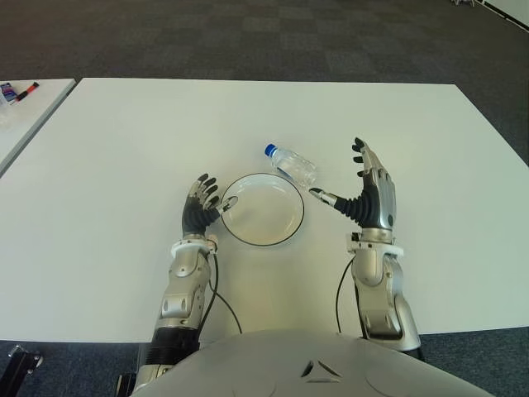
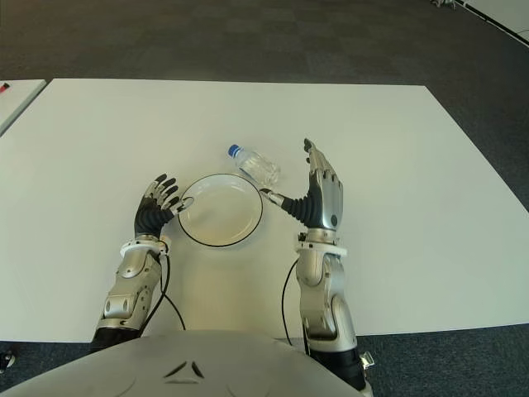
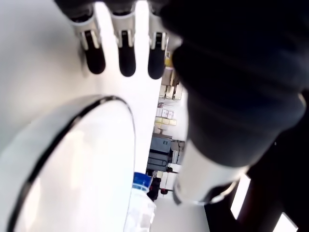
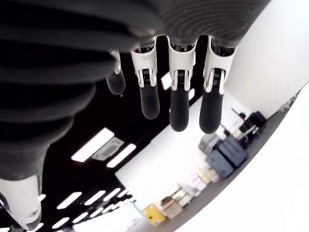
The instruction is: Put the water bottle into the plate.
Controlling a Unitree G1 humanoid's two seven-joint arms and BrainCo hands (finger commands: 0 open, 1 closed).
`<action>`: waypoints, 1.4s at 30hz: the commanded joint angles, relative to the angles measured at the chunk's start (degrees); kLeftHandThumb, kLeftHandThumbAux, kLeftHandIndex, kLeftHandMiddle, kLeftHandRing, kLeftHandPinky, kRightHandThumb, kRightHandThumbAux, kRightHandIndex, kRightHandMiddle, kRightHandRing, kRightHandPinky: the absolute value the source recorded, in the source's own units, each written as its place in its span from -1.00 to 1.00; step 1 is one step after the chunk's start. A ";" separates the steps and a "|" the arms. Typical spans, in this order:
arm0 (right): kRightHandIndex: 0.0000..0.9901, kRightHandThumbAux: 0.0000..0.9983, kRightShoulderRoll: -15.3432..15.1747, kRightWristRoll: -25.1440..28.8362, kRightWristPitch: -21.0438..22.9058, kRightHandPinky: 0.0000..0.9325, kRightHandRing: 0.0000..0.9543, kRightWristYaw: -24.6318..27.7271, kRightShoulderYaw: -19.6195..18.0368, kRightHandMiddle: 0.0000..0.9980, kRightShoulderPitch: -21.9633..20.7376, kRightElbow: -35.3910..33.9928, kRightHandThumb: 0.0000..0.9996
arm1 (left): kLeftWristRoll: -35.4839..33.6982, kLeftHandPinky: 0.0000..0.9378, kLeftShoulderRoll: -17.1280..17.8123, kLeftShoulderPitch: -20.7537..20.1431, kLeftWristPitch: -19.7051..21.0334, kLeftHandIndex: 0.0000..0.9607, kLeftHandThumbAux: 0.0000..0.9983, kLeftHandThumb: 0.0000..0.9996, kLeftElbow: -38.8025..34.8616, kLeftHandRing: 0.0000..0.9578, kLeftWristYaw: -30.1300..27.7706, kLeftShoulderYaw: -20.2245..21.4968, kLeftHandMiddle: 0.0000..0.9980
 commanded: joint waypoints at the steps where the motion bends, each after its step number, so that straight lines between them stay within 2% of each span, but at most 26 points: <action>1: -0.85 0.31 -1.24 2.30 1.00 -0.18 -0.40 1.59 -0.93 -0.57 -2.71 3.32 -0.33 | 0.04 -0.62 -3.14 -1.10 -0.55 -0.71 0.95 -1.00 1.72 -0.68 0.45 -0.27 -0.66; 3: -0.86 0.31 -2.14 3.05 1.10 -0.14 -0.38 2.42 -1.28 -0.57 -4.59 5.33 -0.34 | 0.24 -0.62 -3.26 -1.34 -1.02 -0.71 0.94 -1.00 2.21 -0.67 0.64 -0.31 -0.65; 5: -0.88 0.32 -2.89 3.64 1.24 -0.18 -0.39 2.99 -1.51 -0.58 -6.30 7.34 -0.36 | 0.34 -0.61 -3.34 -1.49 -1.44 -0.71 0.94 -1.00 2.58 -0.67 0.74 -0.31 -0.65; 8: -0.88 0.33 -3.45 4.24 1.13 -0.20 -0.39 3.01 -1.63 -0.59 -6.84 8.04 -0.36 | 0.44 -0.60 -3.46 -1.60 -1.79 -0.71 0.93 -1.00 2.90 -0.66 0.91 -0.46 -0.65; 13: -0.90 0.33 -4.45 4.61 3.26 -0.29 -0.51 5.94 -0.38 -0.68 -12.90 14.03 -0.32 | 1.04 -0.61 -3.59 -1.82 -1.76 -0.71 0.91 -1.00 2.91 -0.66 1.68 -0.72 -0.65; 23: -0.91 0.40 -4.68 5.78 4.33 -0.36 -0.61 6.33 0.73 -0.74 -15.15 15.79 -0.23 | 1.21 -0.61 -3.67 -1.82 -1.66 -0.71 0.89 -1.00 2.65 -0.66 2.67 -0.95 -0.65; 28: -0.91 0.43 -4.28 6.34 5.26 -0.41 -0.63 6.49 1.27 -0.72 -17.78 18.13 -0.20 | 1.21 -0.62 -3.74 -1.89 -2.22 -0.72 0.89 -1.00 2.93 -0.67 2.52 -1.14 -0.65; 42: -0.91 0.42 -5.43 7.40 4.33 -0.53 -0.64 5.21 2.27 -0.68 -23.48 25.51 -0.19 | 0.69 -0.62 -3.93 -1.93 -2.05 -0.73 0.90 -1.00 2.85 -0.69 2.81 -1.38 -0.67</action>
